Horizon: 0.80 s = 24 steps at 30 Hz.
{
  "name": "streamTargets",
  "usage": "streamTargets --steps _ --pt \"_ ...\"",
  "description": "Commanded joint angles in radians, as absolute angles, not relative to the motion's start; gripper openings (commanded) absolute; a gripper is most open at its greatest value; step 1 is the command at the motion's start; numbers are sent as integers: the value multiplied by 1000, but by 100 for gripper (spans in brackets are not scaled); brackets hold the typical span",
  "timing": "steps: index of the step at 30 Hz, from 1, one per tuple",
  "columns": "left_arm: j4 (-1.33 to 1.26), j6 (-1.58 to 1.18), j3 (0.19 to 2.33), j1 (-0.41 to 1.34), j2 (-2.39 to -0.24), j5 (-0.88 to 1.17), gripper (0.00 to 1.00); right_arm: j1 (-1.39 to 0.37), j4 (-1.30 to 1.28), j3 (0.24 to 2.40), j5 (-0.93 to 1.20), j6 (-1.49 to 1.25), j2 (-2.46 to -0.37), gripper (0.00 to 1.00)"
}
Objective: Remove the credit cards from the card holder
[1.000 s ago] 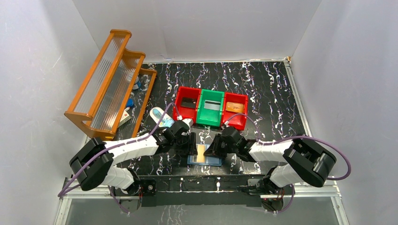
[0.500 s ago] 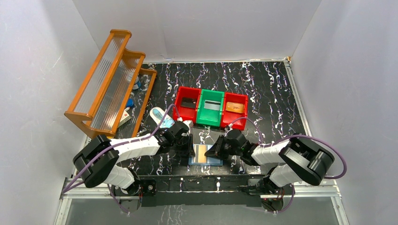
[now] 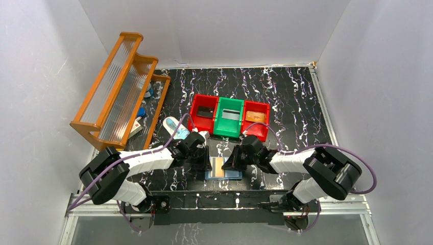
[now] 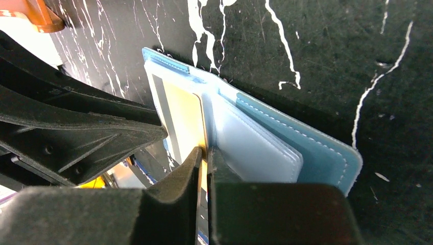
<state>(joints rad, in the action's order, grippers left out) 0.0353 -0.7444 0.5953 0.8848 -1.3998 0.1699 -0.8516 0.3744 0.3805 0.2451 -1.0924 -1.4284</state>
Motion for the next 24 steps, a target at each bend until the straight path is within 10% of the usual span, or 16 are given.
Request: streamTargets --steps 1,24 --pt "10 -761 543 908 -1456 184 11 -874 359 400 182 -1051 -1426 7" --pt "28 -759 501 908 -1478 143 9 -779 162 385 175 -962 -1310 11"
